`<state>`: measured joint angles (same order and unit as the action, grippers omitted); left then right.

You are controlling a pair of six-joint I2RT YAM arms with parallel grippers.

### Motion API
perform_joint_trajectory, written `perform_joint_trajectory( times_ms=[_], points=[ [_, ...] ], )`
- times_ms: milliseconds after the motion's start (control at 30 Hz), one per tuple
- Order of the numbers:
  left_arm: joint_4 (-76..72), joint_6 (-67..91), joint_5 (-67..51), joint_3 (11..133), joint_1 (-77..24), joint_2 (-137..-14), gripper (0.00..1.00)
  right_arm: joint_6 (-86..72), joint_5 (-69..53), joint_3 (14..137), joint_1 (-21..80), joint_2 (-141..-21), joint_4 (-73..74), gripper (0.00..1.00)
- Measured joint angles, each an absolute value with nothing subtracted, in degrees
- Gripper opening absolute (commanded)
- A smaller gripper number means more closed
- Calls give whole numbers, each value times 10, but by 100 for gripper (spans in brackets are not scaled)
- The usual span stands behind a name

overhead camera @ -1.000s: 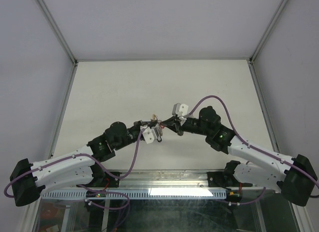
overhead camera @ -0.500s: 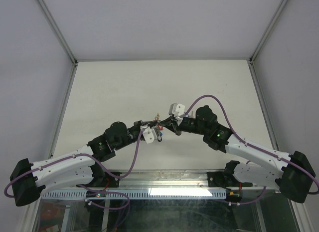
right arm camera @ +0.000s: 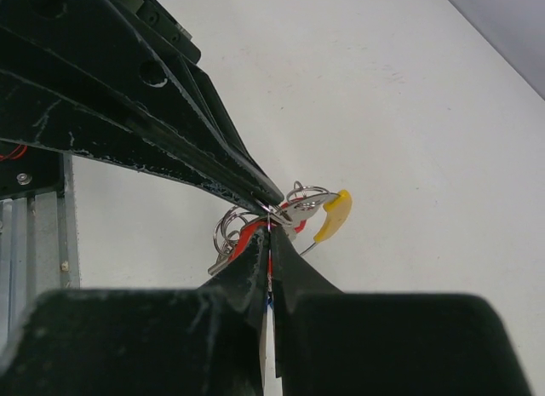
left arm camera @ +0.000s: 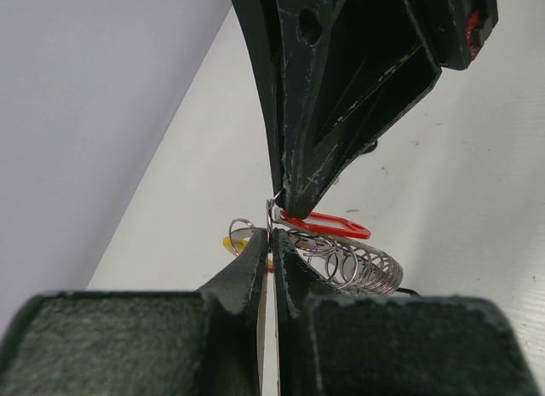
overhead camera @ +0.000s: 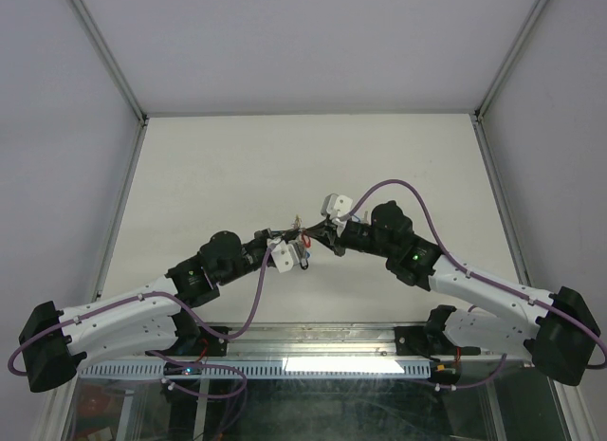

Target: Put the keys on the keyring

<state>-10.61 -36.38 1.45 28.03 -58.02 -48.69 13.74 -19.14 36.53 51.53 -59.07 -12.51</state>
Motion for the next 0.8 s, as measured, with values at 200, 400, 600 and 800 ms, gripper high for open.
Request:
perform_joint_trajectory(
  times_ms=[200, 400, 600, 800],
  points=[
    [-106, -364, 14, 280, -580, -487, 0, 130, -177, 365, 515, -591, -123, 0],
    [-106, -364, 14, 280, -580, -487, 0, 121, -168, 365, 516, -591, -122, 0],
    [-106, -365, 12, 280, -580, -487, 0, 113, -164, 365, 516, -590, -122, 0],
    [-106, -370, 1, 280, -580, -486, 0, 98, -158, 367, 516, -590, -117, 0]
  ],
)
